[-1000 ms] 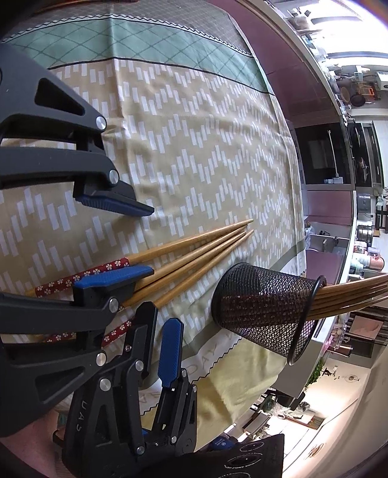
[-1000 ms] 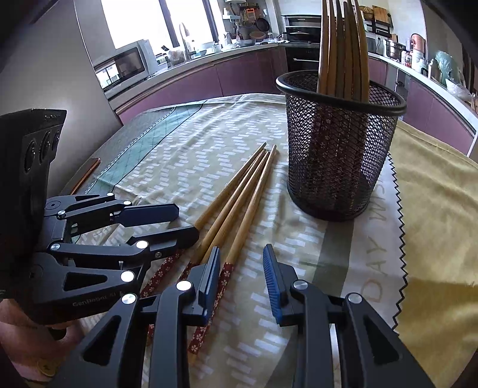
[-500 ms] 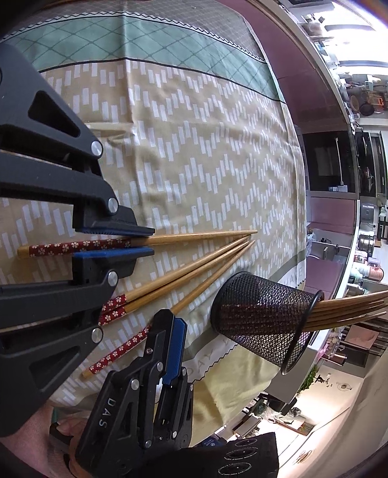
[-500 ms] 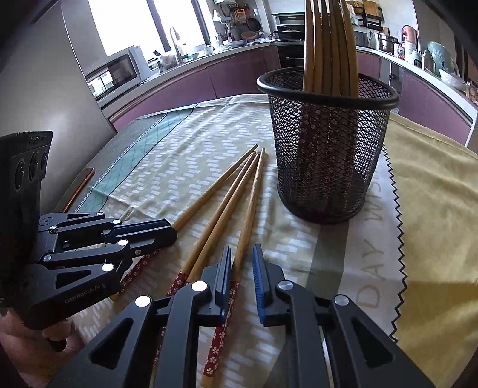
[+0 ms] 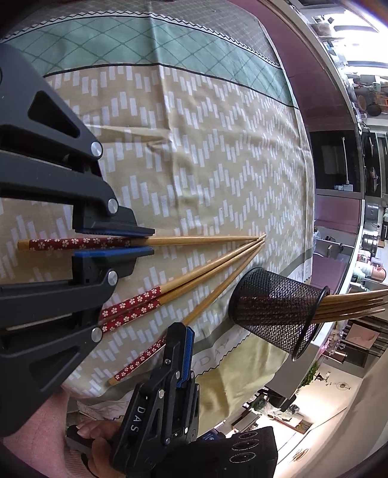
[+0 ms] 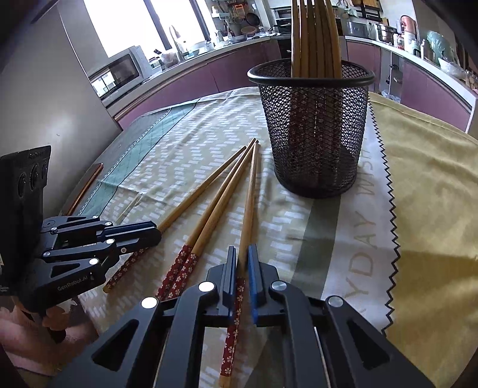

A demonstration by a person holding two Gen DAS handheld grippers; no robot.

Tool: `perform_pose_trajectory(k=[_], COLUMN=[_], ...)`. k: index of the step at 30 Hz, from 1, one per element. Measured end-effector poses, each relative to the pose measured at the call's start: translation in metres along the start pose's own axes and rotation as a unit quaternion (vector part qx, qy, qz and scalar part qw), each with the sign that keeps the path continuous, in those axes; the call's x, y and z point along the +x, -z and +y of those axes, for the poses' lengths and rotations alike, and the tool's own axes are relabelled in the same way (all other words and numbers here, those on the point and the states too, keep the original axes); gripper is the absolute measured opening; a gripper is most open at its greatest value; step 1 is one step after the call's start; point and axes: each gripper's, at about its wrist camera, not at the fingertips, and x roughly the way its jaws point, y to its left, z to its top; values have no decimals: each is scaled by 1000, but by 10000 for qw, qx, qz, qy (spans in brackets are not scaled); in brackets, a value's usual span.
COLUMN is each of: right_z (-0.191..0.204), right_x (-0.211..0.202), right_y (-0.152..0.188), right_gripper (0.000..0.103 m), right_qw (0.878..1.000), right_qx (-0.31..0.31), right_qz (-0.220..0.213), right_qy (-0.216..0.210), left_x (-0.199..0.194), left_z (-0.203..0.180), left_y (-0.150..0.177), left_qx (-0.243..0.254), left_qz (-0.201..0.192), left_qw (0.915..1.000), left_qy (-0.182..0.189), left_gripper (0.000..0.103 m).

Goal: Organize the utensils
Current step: 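Close the left gripper on a chopstick while the right gripper grasps another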

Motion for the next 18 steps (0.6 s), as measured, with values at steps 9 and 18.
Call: perform_pose_trajectory(k=[9, 18], right_z=[3, 7], right_x=[8, 26], right_y=[-13, -29], right_gripper=[20, 20], right_qw=[9990, 9971], right_qx=[-253, -508], right_qz=[-93, -109], right_qy=[344, 551], left_x=[11, 36], left_z=[-5, -12], left_y=[-23, -45], left_qx=[289, 575], left_qz=[-109, -68], left_qw=[9992, 9969], left_qy=[-250, -530], left_gripper=[22, 20])
